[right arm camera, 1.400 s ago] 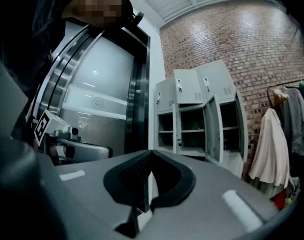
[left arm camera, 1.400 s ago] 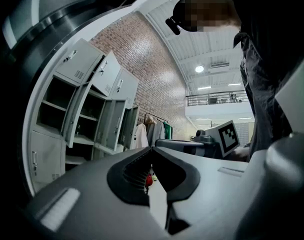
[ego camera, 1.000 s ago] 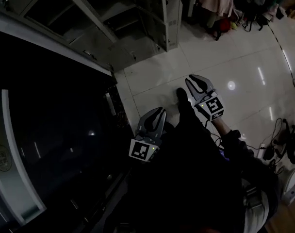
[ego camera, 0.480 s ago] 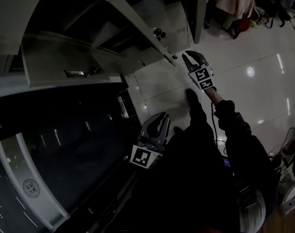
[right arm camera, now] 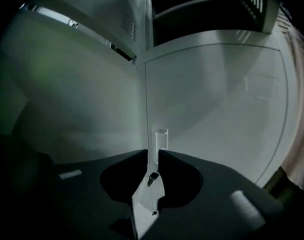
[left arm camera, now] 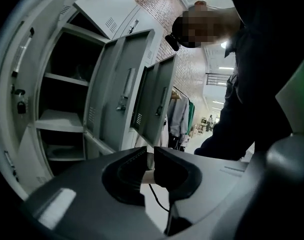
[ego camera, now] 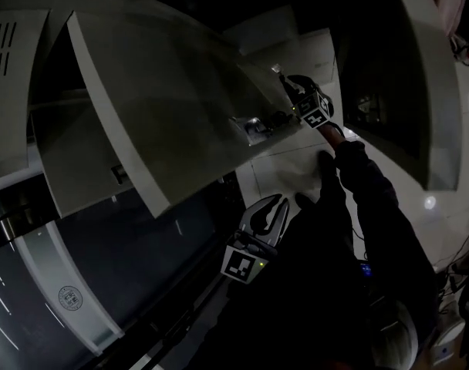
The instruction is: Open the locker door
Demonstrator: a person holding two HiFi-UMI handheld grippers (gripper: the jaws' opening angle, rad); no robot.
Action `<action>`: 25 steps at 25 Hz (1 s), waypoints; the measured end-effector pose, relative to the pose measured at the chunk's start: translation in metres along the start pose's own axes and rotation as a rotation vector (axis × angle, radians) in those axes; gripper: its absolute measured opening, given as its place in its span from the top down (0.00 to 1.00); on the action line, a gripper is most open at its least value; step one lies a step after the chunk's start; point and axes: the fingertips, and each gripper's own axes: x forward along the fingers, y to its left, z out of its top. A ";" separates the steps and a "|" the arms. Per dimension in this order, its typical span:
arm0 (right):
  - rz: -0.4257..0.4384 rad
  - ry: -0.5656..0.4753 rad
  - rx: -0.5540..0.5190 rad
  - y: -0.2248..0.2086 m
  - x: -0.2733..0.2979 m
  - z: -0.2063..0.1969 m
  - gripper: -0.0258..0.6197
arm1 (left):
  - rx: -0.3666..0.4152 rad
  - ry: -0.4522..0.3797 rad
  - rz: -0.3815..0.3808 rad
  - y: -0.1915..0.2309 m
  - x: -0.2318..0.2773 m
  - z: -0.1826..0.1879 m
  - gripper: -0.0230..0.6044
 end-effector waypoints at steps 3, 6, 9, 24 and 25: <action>0.019 0.013 -0.008 0.004 0.033 0.007 0.88 | -0.012 0.013 0.052 0.016 0.000 -0.001 0.89; -0.018 0.032 0.019 0.000 0.057 0.004 0.85 | -0.022 0.015 0.103 0.026 -0.003 -0.001 0.89; -0.034 0.035 0.034 -0.002 0.071 0.003 0.89 | -0.026 0.023 0.136 0.030 -0.007 -0.003 0.89; 0.073 0.043 -0.073 0.038 -0.017 -0.037 0.92 | -0.052 -0.001 0.083 0.005 -0.015 -0.022 0.89; 0.074 0.040 -0.077 0.040 -0.033 -0.045 0.91 | -0.053 -0.005 0.066 0.000 -0.016 -0.023 0.89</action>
